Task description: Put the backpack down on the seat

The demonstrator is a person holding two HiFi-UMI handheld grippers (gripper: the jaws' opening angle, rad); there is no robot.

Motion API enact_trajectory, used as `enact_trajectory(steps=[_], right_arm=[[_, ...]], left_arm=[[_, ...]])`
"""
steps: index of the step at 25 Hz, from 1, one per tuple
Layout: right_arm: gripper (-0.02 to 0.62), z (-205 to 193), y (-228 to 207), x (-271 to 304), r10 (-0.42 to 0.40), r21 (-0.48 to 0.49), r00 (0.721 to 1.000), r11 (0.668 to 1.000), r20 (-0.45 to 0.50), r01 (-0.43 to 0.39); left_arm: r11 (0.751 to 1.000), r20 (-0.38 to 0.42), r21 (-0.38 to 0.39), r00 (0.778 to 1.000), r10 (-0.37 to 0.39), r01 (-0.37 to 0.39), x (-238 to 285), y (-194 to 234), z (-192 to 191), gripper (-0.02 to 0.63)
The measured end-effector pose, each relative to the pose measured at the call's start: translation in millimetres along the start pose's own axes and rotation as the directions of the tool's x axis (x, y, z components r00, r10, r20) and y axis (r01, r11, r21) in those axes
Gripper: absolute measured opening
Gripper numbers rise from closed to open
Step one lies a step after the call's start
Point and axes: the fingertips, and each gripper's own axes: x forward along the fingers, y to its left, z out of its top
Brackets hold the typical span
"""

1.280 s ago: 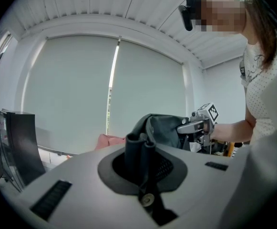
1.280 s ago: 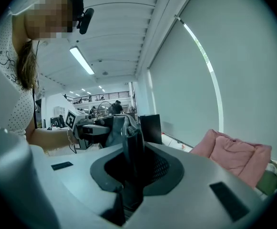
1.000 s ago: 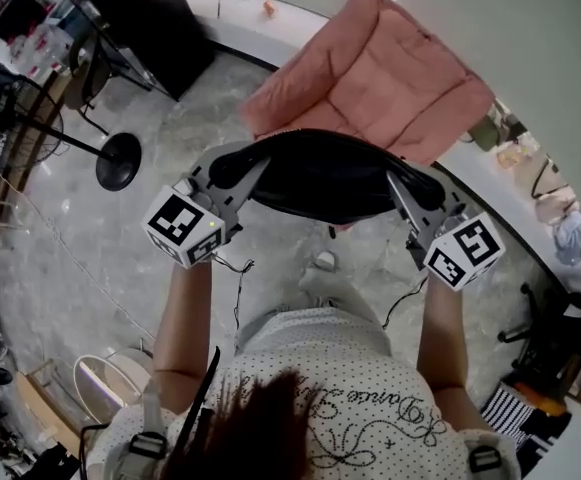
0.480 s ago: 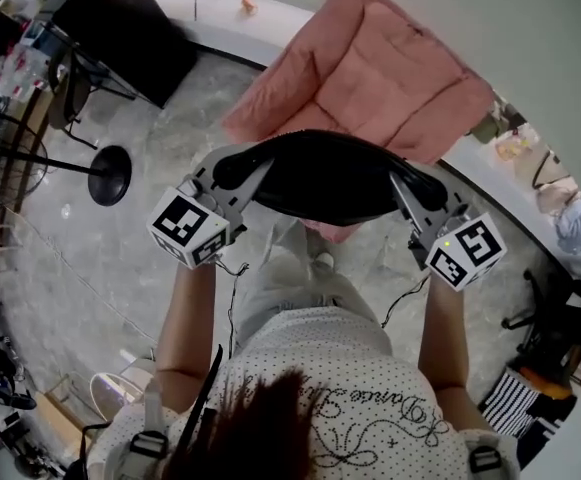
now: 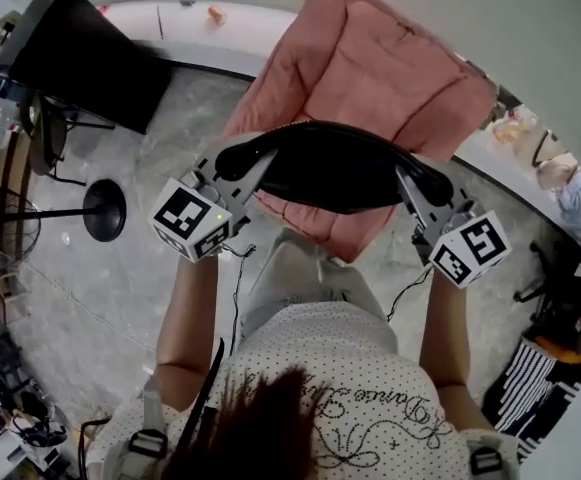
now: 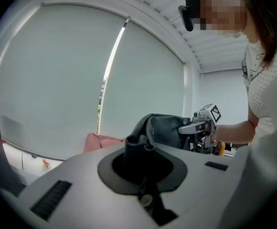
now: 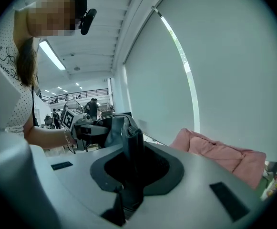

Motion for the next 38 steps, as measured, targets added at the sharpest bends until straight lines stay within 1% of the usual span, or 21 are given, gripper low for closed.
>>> enact_trajectory(steps=[4, 8, 12, 16, 20, 25, 29, 34, 38], right_arm=[[0.057, -4.2, -9.2, 23.0, -0.032, 0.041, 0.999, 0.999, -0.010, 0.032], [0.057, -18.0, -27.6, 32.3, -0.044, 0.078, 0.999, 0.996, -0.021, 0.046], [0.058, -31.0, -40.8, 34.2, -0.022, 0.099, 0.999, 0.995, -0.036, 0.026], [0.060, -46.5, -56.6, 25.9, 0.013, 0.128, 0.999, 0.992, -0.050, -0.007], [0.065, -59.8, -72.2, 45.9, 0.044, 0.152, 0.996, 0.988, -0.084, -0.031], [0.072, -97.4, -97.9, 67.2, 0.057, 0.174, 0.988, 0.984, -0.142, -0.031], [0.077, -130.4, -123.4, 86.2, 0.048, 0.183, 0.981, 0.983, -0.188, -0.013], [0.081, -175.5, -150.2, 108.5, 0.034, 0.218, 0.973, 0.976, -0.229, 0.017], [0.080, -210.3, -166.5, 123.5, 0.024, 0.223, 0.962, 0.974, -0.271, 0.039]], left_arm=[[0.999, -0.021, 0.000, 0.999, -0.033, 0.033, 12.5, 29.0, -5.6, 0.021], [0.999, -0.054, -0.017, 0.997, -0.045, 0.044, 31.1, 38.8, -18.4, 0.021], [0.999, -0.081, -0.050, 0.997, -0.009, 0.005, 42.2, 38.2, -30.6, 0.021], [0.996, -0.110, -0.074, 0.993, 0.037, -0.045, 53.3, 24.4, -42.9, 0.021], [0.990, -0.135, -0.102, 0.988, 0.080, -0.094, 60.1, 38.6, -60.9, 0.023], [0.980, -0.173, -0.151, 0.980, 0.099, -0.126, 80.0, 52.6, -101.5, 0.023], [0.971, -0.193, -0.192, 0.976, 0.104, -0.141, 102.3, 67.2, -138.4, 0.023], [0.963, -0.226, -0.213, 0.967, 0.116, -0.166, 128.2, 85.2, -185.2, 0.025], [0.958, -0.260, -0.229, 0.959, 0.111, -0.173, 146.8, 98.4, -222.6, 0.026]])
